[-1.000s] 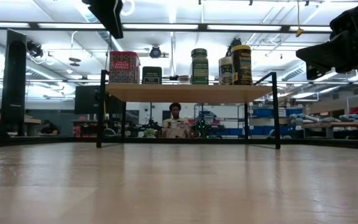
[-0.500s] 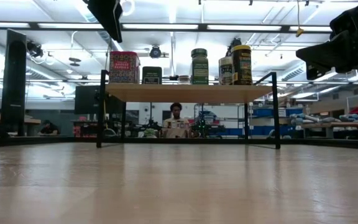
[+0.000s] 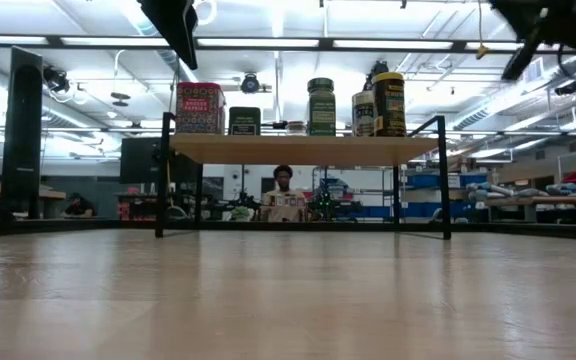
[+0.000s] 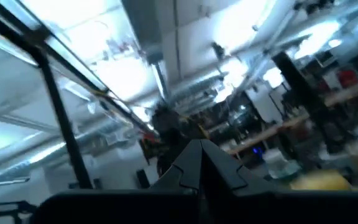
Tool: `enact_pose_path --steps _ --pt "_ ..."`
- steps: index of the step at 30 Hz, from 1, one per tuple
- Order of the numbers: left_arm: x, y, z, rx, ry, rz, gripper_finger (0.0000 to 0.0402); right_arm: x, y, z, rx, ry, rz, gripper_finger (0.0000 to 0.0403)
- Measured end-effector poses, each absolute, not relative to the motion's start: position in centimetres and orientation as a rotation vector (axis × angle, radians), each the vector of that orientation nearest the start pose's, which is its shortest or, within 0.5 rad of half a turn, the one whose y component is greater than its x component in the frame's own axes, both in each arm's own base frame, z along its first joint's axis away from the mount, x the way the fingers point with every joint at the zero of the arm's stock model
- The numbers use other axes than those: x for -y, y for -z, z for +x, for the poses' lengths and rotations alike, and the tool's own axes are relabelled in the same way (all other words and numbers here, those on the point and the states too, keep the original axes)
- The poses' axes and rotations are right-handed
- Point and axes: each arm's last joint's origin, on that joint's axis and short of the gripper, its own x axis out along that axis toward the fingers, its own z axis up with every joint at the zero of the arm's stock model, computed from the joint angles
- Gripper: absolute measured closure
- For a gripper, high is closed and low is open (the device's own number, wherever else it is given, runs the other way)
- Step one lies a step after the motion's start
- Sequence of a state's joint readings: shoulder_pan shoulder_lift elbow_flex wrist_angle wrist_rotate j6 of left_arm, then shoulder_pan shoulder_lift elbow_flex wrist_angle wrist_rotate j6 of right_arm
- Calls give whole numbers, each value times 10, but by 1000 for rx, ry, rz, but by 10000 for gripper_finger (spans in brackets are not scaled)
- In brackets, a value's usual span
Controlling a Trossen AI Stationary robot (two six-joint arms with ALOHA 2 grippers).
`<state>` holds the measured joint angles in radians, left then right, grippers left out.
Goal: Shelf spices
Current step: Remove the red seasoning can from the shelf
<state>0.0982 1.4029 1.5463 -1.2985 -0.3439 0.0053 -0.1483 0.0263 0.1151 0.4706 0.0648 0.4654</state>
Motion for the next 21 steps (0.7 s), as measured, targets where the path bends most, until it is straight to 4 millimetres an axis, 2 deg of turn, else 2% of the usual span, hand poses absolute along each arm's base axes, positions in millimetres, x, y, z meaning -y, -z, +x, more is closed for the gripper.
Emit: enact_pose_path --steps 6,12,15,21 --pt "-40 -355 247 -1198 -395 155 42 12 -280 74 527 81 342 394" --pt "-53 -344 245 -1236 -465 161 42 15 -309 90 467 113 257 394" --pt "-56 -345 246 -1223 -465 166 42 17 -312 104 409 118 254 394" --pt "-56 -345 247 -1220 -451 157 42 21 -300 130 285 137 264 394"
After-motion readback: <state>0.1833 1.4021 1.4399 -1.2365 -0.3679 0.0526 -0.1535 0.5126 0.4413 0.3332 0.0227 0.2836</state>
